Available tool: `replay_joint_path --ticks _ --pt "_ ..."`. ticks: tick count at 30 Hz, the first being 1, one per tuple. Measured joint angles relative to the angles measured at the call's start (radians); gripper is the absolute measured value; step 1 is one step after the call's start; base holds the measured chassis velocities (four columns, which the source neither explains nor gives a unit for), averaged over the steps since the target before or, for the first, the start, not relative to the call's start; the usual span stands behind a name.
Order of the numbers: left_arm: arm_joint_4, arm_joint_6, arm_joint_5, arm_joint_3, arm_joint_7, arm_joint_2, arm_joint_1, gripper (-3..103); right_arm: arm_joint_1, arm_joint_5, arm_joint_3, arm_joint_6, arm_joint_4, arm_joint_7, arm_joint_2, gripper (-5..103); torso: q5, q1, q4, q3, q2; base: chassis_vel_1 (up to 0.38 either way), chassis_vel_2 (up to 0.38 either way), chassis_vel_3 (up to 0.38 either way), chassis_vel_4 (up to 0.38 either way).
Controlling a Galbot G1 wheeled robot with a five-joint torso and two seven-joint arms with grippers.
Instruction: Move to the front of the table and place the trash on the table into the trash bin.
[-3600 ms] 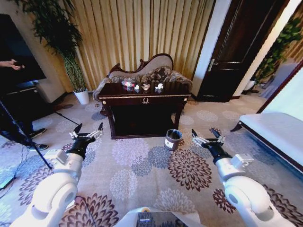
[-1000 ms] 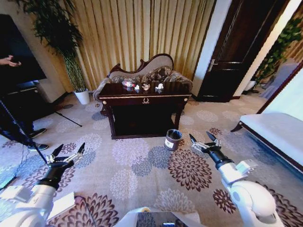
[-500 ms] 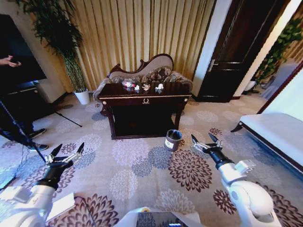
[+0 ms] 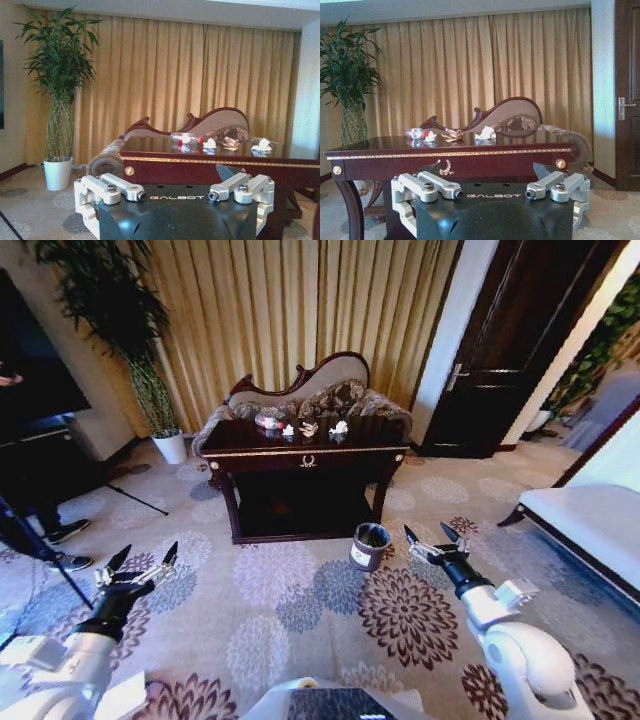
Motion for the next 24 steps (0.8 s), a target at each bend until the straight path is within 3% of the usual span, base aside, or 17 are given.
replay_joint_path --ticks 24 --pt "0.013 -0.015 0.023 0.008 0.025 -0.003 0.001 100 0.015 -0.003 -0.01 0.003 -0.034 -0.003 0.004 100 0.0003 0.0 0.0 0.0 0.0 -0.194 0.199 0.197 -0.199"
